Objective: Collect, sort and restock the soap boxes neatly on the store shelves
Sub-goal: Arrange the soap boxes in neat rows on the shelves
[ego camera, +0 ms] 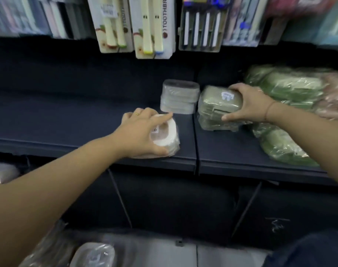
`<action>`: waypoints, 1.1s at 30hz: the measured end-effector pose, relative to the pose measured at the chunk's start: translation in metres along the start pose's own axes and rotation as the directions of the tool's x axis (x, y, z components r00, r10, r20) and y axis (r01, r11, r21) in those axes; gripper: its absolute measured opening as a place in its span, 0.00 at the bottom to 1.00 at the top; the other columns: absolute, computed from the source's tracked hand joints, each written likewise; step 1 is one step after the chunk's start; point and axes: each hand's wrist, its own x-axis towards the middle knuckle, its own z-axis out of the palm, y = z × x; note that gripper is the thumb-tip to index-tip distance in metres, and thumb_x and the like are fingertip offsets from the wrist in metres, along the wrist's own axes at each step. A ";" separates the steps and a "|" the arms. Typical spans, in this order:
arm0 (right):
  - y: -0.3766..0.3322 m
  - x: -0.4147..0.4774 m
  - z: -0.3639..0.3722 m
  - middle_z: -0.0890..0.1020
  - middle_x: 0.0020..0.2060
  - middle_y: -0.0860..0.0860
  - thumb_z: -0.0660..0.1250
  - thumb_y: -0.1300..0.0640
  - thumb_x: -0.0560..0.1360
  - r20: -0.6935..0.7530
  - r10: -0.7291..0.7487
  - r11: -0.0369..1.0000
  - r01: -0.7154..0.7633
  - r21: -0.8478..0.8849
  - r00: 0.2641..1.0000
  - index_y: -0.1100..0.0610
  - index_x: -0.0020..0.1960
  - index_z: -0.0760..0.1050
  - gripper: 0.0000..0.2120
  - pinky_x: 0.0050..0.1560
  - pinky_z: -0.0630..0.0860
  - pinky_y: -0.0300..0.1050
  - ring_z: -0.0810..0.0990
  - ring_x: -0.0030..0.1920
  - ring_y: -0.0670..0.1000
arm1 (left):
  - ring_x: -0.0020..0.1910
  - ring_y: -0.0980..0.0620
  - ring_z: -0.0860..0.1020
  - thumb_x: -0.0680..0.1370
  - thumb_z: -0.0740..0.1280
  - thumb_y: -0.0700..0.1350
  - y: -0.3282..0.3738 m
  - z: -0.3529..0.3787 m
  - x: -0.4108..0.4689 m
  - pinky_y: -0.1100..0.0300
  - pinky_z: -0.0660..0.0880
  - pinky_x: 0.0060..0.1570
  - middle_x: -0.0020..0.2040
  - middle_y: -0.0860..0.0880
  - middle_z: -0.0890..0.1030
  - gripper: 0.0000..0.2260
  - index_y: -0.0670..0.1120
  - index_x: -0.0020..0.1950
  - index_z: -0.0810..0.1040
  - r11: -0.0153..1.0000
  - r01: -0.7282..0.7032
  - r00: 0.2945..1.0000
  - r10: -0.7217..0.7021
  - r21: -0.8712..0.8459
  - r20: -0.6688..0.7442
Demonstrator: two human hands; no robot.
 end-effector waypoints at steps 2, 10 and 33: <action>0.009 0.021 0.007 0.69 0.70 0.58 0.78 0.43 0.64 0.060 0.029 0.999 -0.028 -0.025 0.998 0.57 0.76 0.59 0.48 0.70 0.64 0.53 0.66 0.70 0.61 | 0.70 0.54 0.60 0.58 0.55 0.75 -0.003 0.011 0.016 0.52 0.48 0.72 0.69 0.58 0.64 0.45 0.66 0.76 0.57 0.999 0.005 1.000 -0.006 0.042 0.014; 0.007 0.032 0.036 0.58 0.76 0.54 0.64 0.56 0.77 0.045 0.011 0.981 -0.002 -0.195 0.999 0.46 0.78 0.56 0.32 0.75 0.54 0.55 0.55 0.75 0.59 | 0.75 0.56 0.60 0.62 0.50 0.79 -0.026 0.023 0.023 0.39 0.37 0.73 0.74 0.57 0.68 0.43 0.60 0.70 0.71 0.994 -0.052 0.989 0.065 0.094 -0.135; -0.095 -0.006 0.116 0.65 0.73 0.58 0.61 0.37 0.72 -0.264 -0.458 0.889 0.441 -0.122 0.849 0.55 0.75 0.63 0.37 0.75 0.55 0.56 0.62 0.73 0.59 | 0.73 0.53 0.65 0.72 0.63 0.67 -0.075 0.044 -0.009 0.62 0.64 0.65 0.78 0.58 0.58 0.48 0.56 0.79 0.34 0.886 0.259 0.961 -0.275 -0.384 0.015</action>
